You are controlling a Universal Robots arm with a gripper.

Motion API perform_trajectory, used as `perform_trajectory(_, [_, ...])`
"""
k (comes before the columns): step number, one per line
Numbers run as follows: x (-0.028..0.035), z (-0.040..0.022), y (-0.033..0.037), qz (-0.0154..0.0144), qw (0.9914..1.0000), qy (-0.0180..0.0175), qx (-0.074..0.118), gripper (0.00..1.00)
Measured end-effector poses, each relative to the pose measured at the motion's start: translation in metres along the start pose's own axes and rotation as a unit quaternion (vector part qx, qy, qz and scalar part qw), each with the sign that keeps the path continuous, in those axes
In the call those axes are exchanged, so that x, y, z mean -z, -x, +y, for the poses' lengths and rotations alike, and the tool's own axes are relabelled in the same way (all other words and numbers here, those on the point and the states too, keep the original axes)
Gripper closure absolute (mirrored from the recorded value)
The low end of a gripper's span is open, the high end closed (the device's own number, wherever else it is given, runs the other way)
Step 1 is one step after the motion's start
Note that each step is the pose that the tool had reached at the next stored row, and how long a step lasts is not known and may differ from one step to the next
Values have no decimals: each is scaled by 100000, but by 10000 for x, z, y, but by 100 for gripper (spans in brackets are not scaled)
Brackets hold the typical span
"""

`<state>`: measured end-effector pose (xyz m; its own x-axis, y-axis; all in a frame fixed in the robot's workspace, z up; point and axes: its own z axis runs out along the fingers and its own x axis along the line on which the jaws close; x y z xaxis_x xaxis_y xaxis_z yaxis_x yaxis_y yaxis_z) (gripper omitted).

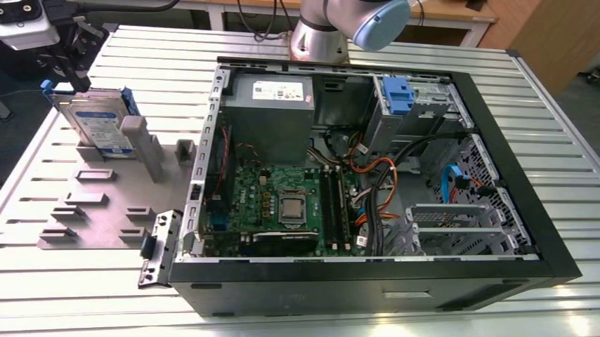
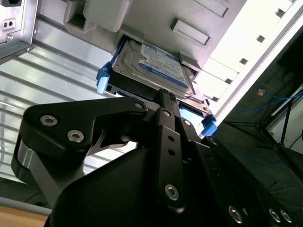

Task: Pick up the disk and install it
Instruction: 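Pick up the disk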

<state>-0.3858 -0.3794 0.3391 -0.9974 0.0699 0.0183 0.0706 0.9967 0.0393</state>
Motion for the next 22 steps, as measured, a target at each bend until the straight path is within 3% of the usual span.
perform_trajectory(10, [0, 0, 0, 6, 100000, -3, 154, 89])
perform_trajectory(14, [0, 0, 0, 79, 99978, -37, 2089, 89])
perform_trajectory(18, [0, 0, 0, 212, 99849, -98, 5480, 89])
perform_trajectory(22, [0, 0, 0, 358, 99581, -165, 9140, 89])
